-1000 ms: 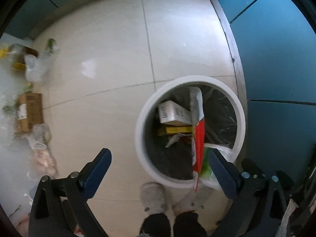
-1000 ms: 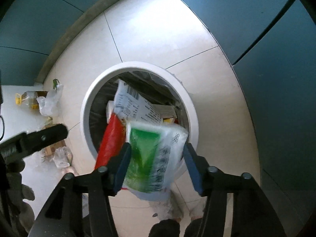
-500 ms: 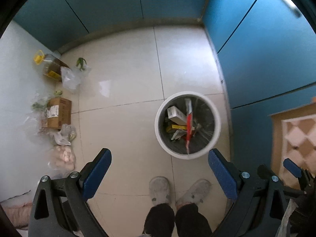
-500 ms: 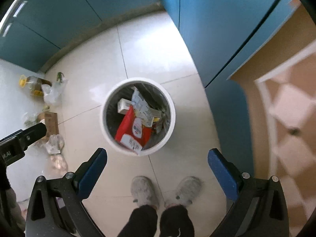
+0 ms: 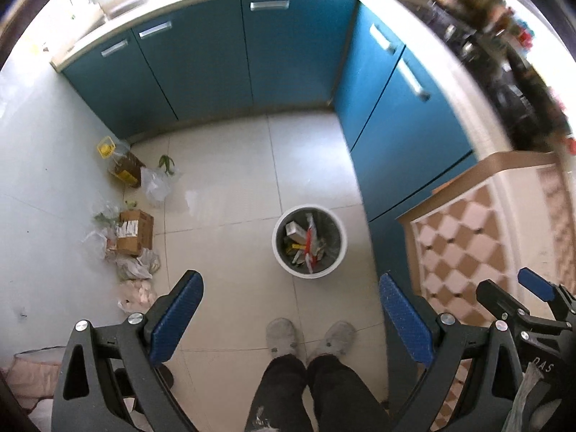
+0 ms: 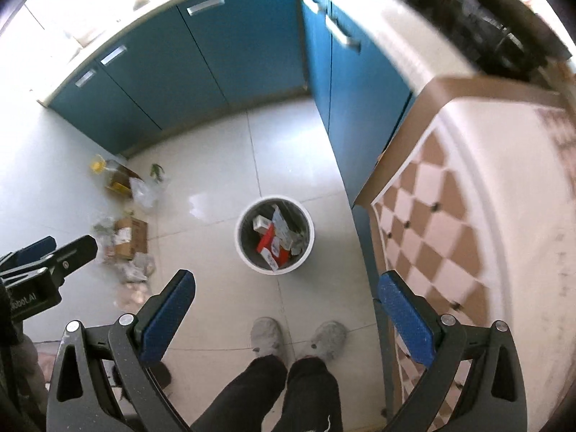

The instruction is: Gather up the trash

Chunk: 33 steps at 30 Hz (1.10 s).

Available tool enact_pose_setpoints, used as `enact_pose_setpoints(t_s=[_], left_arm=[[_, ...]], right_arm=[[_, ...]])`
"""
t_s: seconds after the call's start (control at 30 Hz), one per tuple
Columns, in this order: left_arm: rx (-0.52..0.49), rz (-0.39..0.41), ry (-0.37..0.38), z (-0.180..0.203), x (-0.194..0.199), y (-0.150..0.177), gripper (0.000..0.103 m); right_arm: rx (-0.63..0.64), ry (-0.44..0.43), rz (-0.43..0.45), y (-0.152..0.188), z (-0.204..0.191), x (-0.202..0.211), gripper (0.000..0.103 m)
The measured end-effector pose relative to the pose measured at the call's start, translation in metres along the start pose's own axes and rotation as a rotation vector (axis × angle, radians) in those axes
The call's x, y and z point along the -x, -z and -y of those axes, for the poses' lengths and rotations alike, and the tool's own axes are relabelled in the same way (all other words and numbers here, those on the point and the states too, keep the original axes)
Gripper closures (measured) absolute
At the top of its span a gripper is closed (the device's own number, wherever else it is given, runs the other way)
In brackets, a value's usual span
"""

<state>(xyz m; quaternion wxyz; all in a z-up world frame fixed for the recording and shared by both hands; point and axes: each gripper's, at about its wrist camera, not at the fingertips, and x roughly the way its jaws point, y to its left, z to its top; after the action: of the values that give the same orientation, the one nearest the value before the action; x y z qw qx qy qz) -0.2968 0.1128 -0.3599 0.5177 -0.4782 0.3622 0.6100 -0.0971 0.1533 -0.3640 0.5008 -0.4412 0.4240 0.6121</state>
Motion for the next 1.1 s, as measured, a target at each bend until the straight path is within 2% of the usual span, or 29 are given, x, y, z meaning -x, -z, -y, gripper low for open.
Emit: enact_pose_setpoints(t_s=[0.2, 0.3, 0.47, 0.7, 1.0, 1.1], left_arm=[[0.002, 0.091, 0.037, 0.007, 0.084, 0.008, 0.003], [-0.007, 0.113, 0.07, 0.009, 0.111, 0.012, 0.003], [0.004, 0.126, 0.149, 0.014, 0.146, 0.02, 0.003], [0.011, 0.157, 0.228, 0.016, 0.187, 0.024, 0.003], [0.047, 0.15, 0.332, 0.011, 0.21, 0.03, 0.003], [0.049, 0.143, 0.349, 0.011, 0.215, 0.035, 0.0]], right_arm=[[-0.008, -0.039, 0.058, 0.006, 0.0, 0.094, 0.0], [0.003, -0.054, 0.089, 0.011, 0.001, 0.137, 0.0], [0.01, -0.103, 0.105, 0.019, 0.003, 0.186, 0.0], [0.035, -0.187, 0.12, 0.024, 0.001, 0.235, 0.0], [0.073, -0.28, 0.114, 0.018, -0.002, 0.263, 0.0], [0.081, -0.307, 0.1, 0.017, -0.002, 0.267, 0.0]])
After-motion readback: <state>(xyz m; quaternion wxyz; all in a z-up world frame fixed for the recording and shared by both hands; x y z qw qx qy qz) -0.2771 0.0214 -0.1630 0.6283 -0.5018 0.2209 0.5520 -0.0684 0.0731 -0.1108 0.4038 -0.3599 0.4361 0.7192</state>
